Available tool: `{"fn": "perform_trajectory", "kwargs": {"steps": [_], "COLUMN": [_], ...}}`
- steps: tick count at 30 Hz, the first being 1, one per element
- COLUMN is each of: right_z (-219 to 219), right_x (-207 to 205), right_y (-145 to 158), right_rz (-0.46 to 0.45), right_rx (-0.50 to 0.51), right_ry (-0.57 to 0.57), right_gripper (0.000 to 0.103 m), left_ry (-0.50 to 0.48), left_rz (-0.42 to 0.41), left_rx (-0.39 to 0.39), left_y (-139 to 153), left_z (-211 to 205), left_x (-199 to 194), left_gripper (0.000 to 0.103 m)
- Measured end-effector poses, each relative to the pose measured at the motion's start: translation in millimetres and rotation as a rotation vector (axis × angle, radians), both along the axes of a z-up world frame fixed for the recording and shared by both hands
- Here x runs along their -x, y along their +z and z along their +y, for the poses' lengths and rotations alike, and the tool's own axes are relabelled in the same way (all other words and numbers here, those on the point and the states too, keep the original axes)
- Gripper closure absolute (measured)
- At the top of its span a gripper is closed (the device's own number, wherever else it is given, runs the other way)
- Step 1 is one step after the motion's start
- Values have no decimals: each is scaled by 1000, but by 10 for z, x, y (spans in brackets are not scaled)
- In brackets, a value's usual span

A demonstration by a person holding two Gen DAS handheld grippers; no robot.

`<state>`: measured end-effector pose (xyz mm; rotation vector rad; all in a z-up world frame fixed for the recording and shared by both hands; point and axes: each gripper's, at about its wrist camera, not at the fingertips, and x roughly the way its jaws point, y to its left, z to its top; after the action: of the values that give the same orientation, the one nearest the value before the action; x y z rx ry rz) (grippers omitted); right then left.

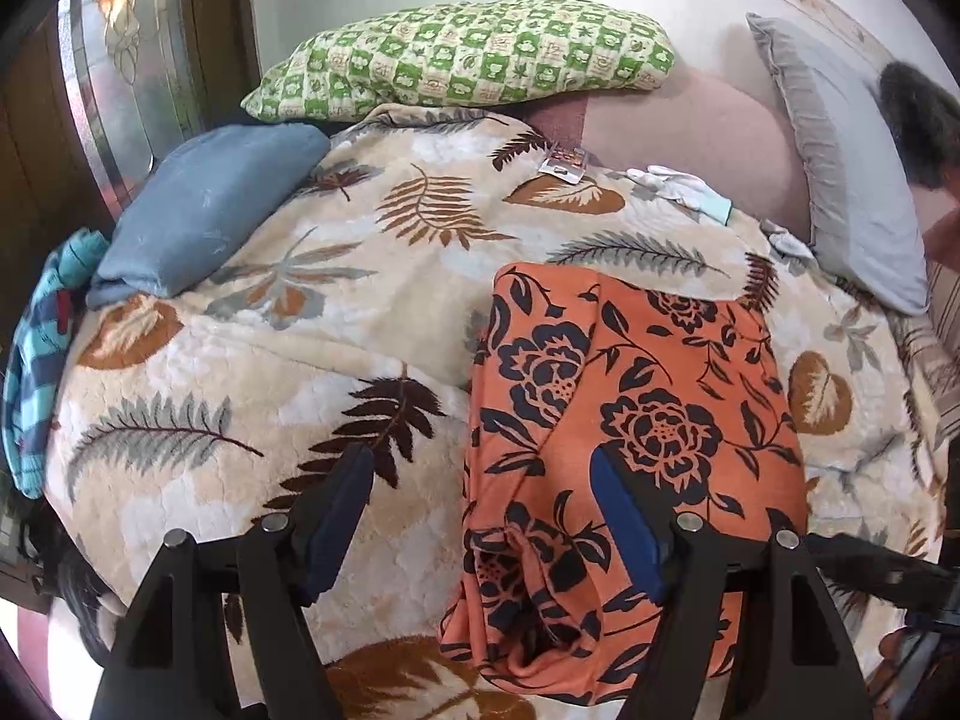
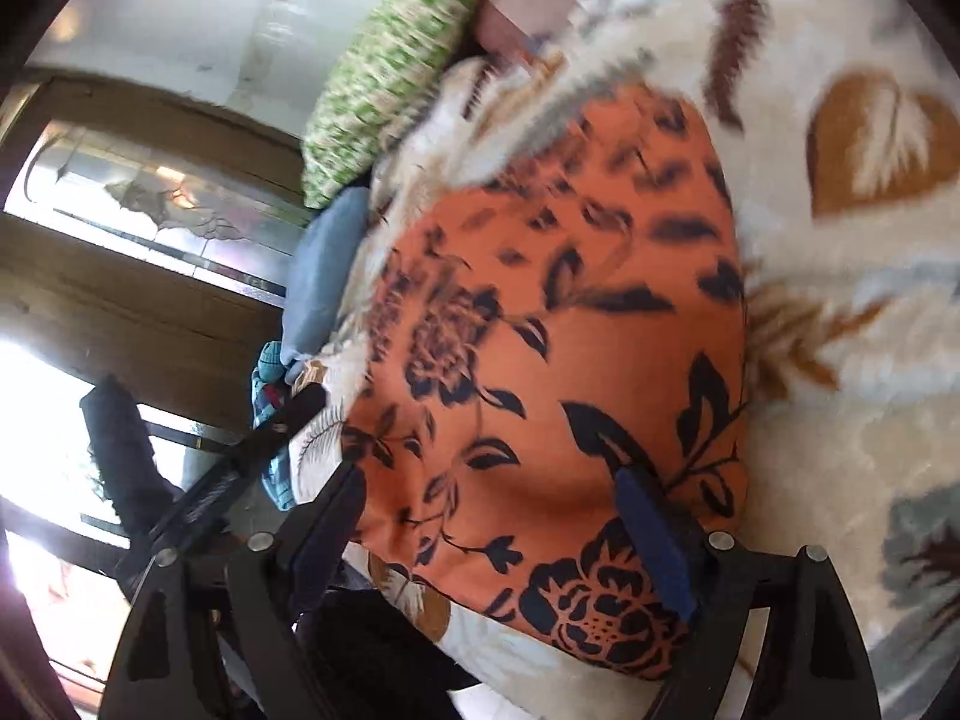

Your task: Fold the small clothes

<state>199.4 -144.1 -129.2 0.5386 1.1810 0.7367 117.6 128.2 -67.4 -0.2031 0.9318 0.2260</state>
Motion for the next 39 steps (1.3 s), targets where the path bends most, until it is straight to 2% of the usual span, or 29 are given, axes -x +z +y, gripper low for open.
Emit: {"fn": "perform_trajectory", "kwargs": {"steps": [5, 9, 12, 15, 18, 22, 23, 25, 27, 28, 29, 30, 32, 34, 39], "right_z": [-367, -624, -607, -567, -501, -400, -353, -322, -231, -166, -77, -29, -21, -27, -37], "right_x": [55, -139, -329, -492, -587, -657, -691, -734, -744, -731, -709, -694, -695, -694, -580], "right_y": [73, -137, -259, -446, -581, -667, -706, -734, -670, -635, -585, -557, -540, -516, -208], "right_rz": [-14, 41, 51, 114, 134, 140, 145, 148, 118, 102, 77, 63, 72, 76, 10], "right_rx": [-5, -4, 9, -19, -32, -75, -67, -66, -56, -44, 24, 57, 61, 55, 6], "right_ry": [-72, -132, -128, -123, -123, -88, -80, -82, -61, -34, -16, -7, -13, -15, -7], "right_gripper": [16, 16, 15, 14, 14, 14, 14, 14, 18, 30, 36, 39, 48, 52, 59], "left_ry": [25, 32, -20, -85, -125, -148, -144, -163, -178, -187, -187, -184, -180, -185, -197], "left_rz": [3, 41, 72, 107, 164, 188, 196, 193, 184, 185, 183, 183, 182, 178, 136], "left_rx": [42, 166, 258, 363, 431, 511, 535, 580, 564, 551, 549, 546, 541, 501, 444], "left_y": [-68, -254, -369, -523, -705, -877, -923, -959, -915, -904, -895, -891, -858, -786, -481], "left_z": [241, 502, 524, 512, 469, 439, 438, 410, 370, 340, 335, 332, 312, 259, 166], "left_x": [-51, -264, -405, -538, -638, -713, -733, -745, -751, -748, -752, -759, -760, -759, -667], "left_gripper": [28, 28, 27, 27, 26, 26, 28, 50, 67, 70, 73, 74, 75, 76, 78]}}
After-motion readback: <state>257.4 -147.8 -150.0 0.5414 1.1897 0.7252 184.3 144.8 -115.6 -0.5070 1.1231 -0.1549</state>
